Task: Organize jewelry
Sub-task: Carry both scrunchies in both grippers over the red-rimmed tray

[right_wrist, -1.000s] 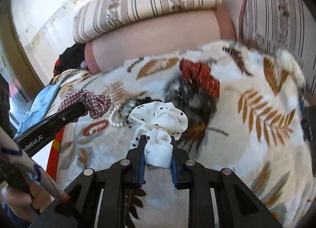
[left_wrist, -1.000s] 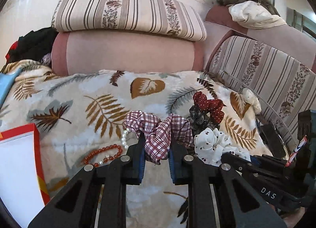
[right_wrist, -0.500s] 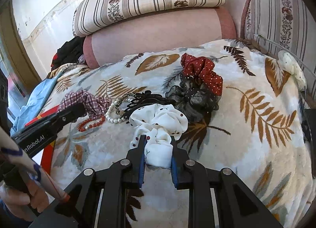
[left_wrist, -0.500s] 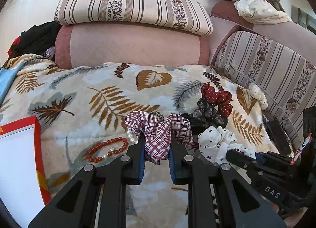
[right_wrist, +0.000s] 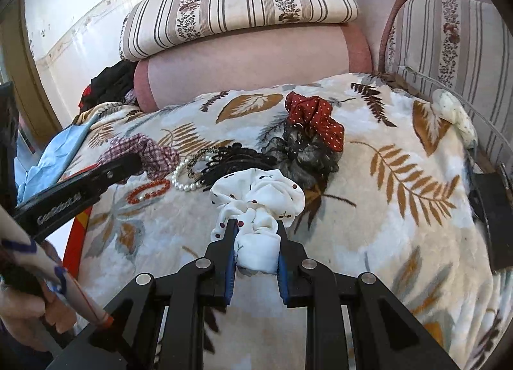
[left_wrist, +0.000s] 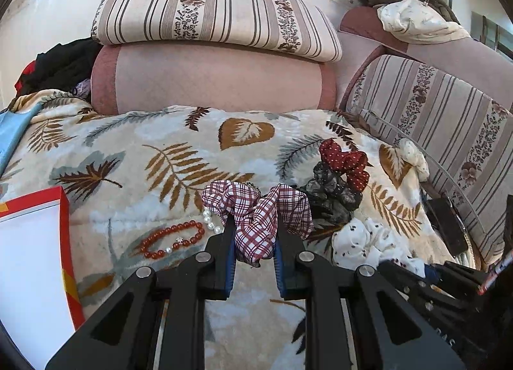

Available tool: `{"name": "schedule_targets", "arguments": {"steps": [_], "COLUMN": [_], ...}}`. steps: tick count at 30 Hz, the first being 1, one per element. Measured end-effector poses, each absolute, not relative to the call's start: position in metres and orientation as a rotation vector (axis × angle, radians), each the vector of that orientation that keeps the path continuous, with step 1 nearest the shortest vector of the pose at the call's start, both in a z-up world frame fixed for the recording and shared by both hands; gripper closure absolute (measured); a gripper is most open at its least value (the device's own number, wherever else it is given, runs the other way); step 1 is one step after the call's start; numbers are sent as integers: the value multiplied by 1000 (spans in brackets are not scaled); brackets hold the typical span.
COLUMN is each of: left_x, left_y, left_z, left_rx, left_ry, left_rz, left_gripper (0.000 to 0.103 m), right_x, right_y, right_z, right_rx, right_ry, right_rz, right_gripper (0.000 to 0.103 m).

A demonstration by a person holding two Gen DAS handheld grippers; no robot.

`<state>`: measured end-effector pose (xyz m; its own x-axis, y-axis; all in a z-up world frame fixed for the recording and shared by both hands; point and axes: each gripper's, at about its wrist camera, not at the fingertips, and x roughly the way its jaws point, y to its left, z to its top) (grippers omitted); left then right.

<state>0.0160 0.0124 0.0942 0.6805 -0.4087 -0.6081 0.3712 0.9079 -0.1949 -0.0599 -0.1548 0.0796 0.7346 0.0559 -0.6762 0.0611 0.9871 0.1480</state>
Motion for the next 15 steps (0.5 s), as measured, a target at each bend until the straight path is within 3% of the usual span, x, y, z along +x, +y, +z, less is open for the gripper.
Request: {"name": "schedule_targets", "arguments": {"steps": [15], "left_x": [-31], "left_y": [30], "left_z": [120], "left_rx": [-85], "left_ry": [640], "left_rz": [-450], "left_gripper": [84], "right_x": [-129], "right_y": [-152], "right_z": [109], "right_rx": [171], "right_ry": [717], "right_rz": [-15], "right_gripper": [80]}}
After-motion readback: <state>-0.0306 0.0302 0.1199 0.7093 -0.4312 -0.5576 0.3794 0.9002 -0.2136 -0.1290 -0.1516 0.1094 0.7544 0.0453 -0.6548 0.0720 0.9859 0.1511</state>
